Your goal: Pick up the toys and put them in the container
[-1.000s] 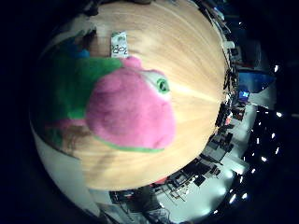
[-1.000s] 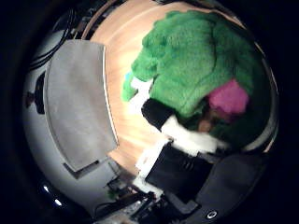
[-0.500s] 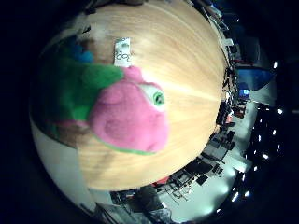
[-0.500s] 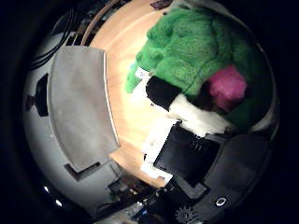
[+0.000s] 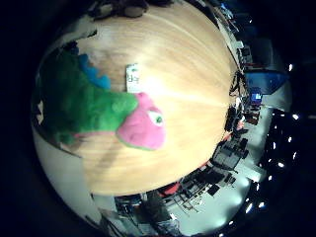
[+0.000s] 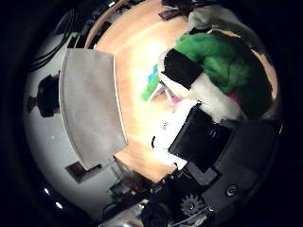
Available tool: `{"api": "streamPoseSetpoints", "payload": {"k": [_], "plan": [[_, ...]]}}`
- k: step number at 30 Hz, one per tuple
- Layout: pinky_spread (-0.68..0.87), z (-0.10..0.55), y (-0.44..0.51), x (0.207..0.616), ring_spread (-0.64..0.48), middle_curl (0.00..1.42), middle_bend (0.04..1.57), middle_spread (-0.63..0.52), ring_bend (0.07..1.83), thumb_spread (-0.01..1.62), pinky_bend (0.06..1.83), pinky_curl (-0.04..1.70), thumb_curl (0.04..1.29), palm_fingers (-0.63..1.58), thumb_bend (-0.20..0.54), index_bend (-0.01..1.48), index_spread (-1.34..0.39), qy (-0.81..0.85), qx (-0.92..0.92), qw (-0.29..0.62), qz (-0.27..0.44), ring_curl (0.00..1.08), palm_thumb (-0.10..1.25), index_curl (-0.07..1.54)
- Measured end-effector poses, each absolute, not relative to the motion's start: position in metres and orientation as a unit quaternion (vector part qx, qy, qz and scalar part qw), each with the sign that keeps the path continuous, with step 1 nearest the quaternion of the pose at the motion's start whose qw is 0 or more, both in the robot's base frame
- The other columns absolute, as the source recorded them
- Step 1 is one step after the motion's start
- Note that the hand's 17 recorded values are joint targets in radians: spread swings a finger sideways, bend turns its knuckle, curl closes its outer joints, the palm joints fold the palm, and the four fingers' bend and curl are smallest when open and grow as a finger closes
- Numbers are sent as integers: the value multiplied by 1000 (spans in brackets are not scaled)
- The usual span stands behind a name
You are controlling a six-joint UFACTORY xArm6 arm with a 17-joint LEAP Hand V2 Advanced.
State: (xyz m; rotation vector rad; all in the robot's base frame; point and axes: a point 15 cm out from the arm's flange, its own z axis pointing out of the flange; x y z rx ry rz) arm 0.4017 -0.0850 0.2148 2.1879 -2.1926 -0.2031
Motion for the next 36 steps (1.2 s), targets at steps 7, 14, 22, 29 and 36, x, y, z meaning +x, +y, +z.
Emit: {"api": "streamPoseSetpoints", "payload": {"k": [7,14,22,29,36], "plan": [[-274,235,-83,398,-208,674,1229,-206,1396,1316,1332,524,271,1246,-6,920,-344,-706,706,12,-57,555,774,674],[-273,256,-83,401,-202,660,1249,-200,1406,1336,1325,543,267,1240,-7,922,-340,-708,704,0,-50,549,793,686],[-427,258,-98,390,-271,582,1039,-261,1340,1119,1374,540,231,859,-54,516,-441,-712,700,7,-55,515,460,605],[-273,250,-108,379,-288,472,725,-309,1099,1002,1237,494,269,135,-18,349,-514,-688,719,52,-86,429,491,504],[24,236,-127,376,-217,394,554,-285,899,955,1155,414,310,-9,-11,252,-485,-669,732,105,-80,333,614,426]]}}
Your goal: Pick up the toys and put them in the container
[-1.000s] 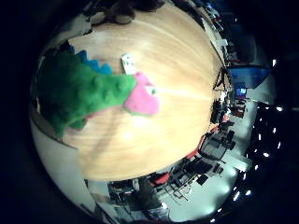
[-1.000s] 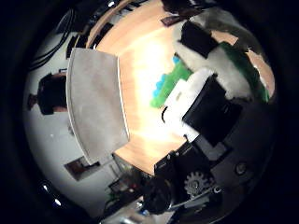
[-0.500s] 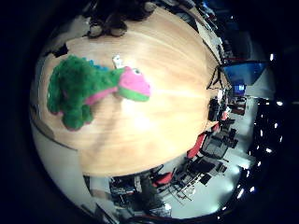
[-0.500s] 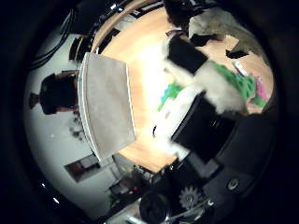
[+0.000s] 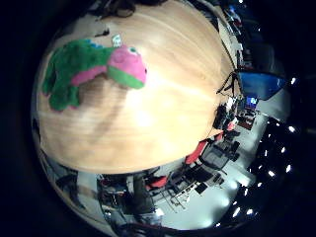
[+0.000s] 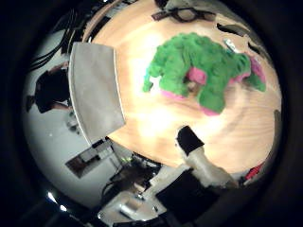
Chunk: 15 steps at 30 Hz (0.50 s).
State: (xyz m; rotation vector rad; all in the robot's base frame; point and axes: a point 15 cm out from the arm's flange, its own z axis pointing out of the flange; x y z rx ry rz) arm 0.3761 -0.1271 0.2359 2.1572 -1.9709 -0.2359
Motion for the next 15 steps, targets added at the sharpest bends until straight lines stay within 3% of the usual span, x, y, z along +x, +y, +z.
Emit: {"api": "streamPoseSetpoints", "payload": {"k": [4,15], "plan": [[121,231,-131,382,-189,368,477,-271,827,943,1132,386,327,-12,-18,194,-472,-654,743,119,-79,303,669,398],[253,214,-121,389,-154,347,399,-224,735,916,1032,312,328,20,-34,163,-457,-631,759,136,-87,270,648,343]]}}
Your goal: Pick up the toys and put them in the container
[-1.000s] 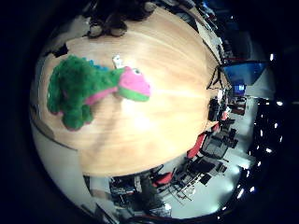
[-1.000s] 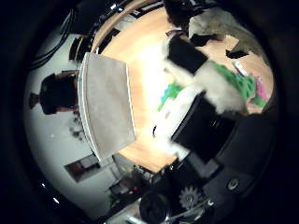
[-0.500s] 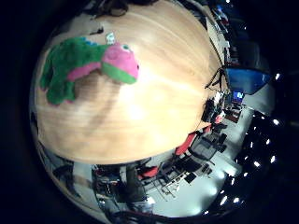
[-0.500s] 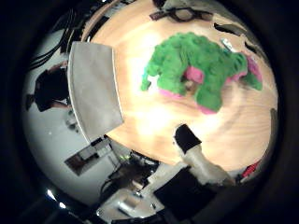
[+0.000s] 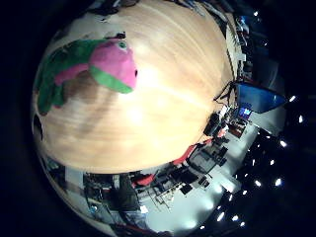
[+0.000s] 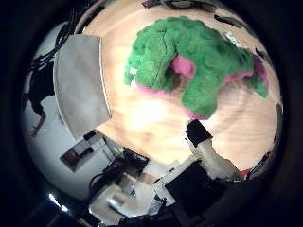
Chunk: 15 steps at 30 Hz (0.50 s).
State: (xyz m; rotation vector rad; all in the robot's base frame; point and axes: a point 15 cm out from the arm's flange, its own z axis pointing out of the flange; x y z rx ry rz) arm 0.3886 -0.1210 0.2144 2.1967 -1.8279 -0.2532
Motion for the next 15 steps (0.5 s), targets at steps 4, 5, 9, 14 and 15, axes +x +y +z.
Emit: {"api": "streamPoseSetpoints", "payload": {"k": [4,5,9,14,15], "plan": [[279,212,-112,388,-148,348,390,-208,728,910,995,287,317,46,-46,160,-457,-624,763,139,-93,266,593,327],[281,212,-111,388,-147,348,390,-208,726,910,992,284,318,49,-44,159,-456,-623,764,139,-93,266,588,325],[306,211,-102,389,-141,351,393,-196,738,905,959,265,309,79,-39,151,-445,-619,767,140,-93,268,536,307],[332,201,-94,388,-139,352,388,-189,742,905,941,250,310,95,-32,149,-441,-611,771,147,-102,268,528,291],[336,198,-94,389,-139,353,389,-189,741,909,939,247,312,97,-29,149,-440,-612,770,146,-102,267,531,288]]}}
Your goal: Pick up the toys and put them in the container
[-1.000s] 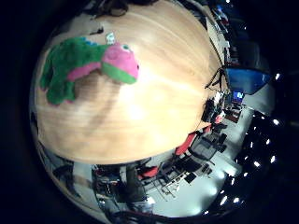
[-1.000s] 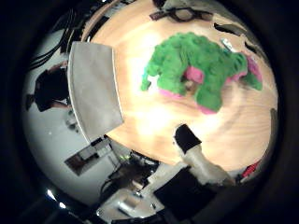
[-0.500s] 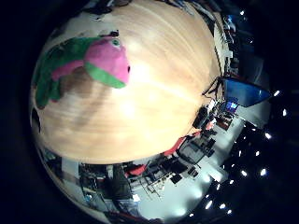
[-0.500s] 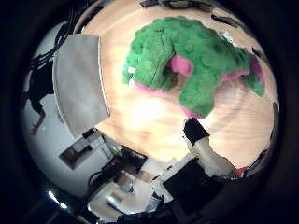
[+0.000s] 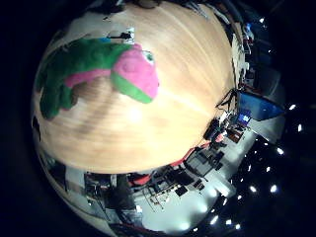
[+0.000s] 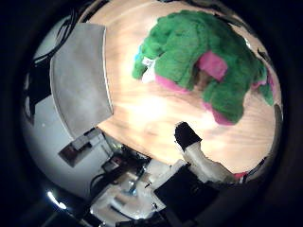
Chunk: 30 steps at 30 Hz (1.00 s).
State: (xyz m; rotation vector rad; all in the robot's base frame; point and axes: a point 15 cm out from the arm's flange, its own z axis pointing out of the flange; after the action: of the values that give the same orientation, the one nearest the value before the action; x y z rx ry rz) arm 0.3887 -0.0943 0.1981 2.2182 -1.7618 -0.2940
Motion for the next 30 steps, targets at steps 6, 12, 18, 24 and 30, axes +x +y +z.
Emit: {"api": "streamPoseSetpoints", "payload": {"k": [6,12,18,24,30], "plan": [[326,185,-95,390,-154,353,381,-187,742,929,918,230,326,124,-8,156,-439,-615,767,150,-108,265,608,282],[257,181,-105,416,-208,360,394,-213,788,944,926,217,346,189,-12,150,-445,-629,765,122,-67,276,701,272],[-3,172,-114,421,-325,383,454,-305,960,951,1093,229,369,455,-9,108,-455,-641,756,116,-62,318,787,239],[-360,160,-117,423,-394,435,559,-422,1107,945,1306,297,397,894,-3,175,-508,-648,750,114,-67,380,889,236],[-510,153,-120,422,-364,523,720,-463,1130,942,1184,303,426,1213,-5,315,-570,-652,745,117,-73,434,1003,342]]}}
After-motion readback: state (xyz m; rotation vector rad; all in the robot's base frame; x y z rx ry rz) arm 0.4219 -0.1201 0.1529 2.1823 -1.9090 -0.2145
